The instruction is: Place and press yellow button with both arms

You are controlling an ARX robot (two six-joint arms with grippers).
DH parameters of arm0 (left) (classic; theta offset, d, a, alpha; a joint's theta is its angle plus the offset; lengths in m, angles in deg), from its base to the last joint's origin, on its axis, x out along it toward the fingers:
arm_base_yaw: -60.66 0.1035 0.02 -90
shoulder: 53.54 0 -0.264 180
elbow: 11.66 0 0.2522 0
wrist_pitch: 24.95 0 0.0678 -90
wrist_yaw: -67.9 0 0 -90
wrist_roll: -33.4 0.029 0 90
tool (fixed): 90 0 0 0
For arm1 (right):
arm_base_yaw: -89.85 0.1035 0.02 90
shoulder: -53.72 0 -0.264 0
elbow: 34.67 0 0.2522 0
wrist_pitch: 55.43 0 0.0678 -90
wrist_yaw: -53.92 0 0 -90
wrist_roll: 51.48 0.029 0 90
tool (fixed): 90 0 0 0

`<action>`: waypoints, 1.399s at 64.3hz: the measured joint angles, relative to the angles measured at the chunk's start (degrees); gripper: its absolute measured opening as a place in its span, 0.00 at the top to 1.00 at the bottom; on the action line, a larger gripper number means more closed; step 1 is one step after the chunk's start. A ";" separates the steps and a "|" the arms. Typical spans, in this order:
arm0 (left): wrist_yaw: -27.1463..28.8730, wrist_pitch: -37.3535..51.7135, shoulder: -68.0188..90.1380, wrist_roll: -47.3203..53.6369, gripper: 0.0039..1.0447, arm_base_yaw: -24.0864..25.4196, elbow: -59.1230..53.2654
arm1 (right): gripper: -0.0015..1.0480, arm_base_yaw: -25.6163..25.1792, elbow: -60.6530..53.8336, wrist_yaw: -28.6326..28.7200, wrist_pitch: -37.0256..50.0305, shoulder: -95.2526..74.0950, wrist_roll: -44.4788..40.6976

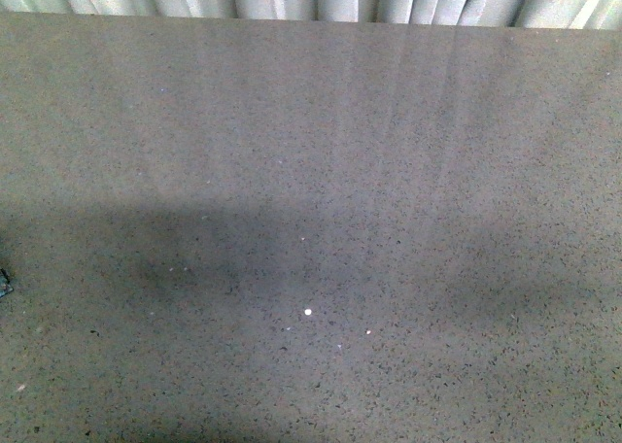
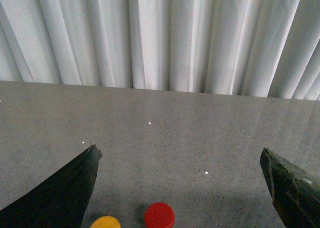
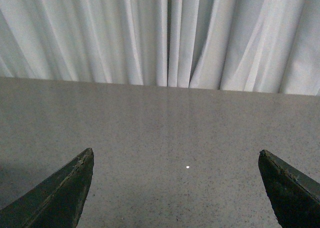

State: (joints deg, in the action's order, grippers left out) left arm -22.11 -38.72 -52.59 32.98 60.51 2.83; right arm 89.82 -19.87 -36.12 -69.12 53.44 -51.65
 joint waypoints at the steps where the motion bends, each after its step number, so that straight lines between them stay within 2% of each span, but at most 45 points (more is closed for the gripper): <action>1: 0.00 0.00 0.00 -0.02 0.09 0.00 0.00 | 0.09 0.00 0.00 0.00 0.00 0.00 0.00; 39: -0.33 -0.17 0.13 -0.17 0.09 0.07 0.04 | 0.09 0.00 0.00 0.00 0.00 0.00 0.00; 40: -1.66 -1.77 1.01 -0.85 0.09 0.72 0.52 | 0.09 0.00 0.00 0.02 0.00 0.00 0.00; 41: -5.73 -7.04 2.95 -2.10 0.09 1.60 2.62 | 0.09 0.00 0.00 0.00 0.00 0.00 0.02; 46: -14.34 -22.80 15.78 -5.90 0.09 4.15 10.88 | 0.09 0.00 0.00 0.11 0.00 0.00 0.00; 49: -15.65 -25.03 21.40 -6.51 0.09 5.22 13.09 | 0.09 0.00 0.00 0.02 0.00 0.00 0.00; 53: -16.63 -22.40 28.30 -6.23 0.09 7.17 14.71 | 0.09 0.00 0.00 0.02 0.00 0.00 0.00; 71: -15.82 1.92 55.08 0.68 0.09 20.63 15.52 | 0.09 0.00 0.00 0.02 0.00 0.00 0.00; 79: -15.54 5.73 61.88 2.84 0.09 23.67 15.54 | 0.09 0.00 0.00 0.02 0.00 0.00 0.00; 90: -15.67 6.88 65.20 4.79 0.09 24.68 16.48 | 0.09 0.00 0.00 0.02 0.00 0.00 0.00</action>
State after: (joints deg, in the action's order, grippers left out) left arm -37.78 -31.84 12.61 37.76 85.19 19.31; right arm 89.82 -19.87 -36.10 -69.12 53.44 -51.65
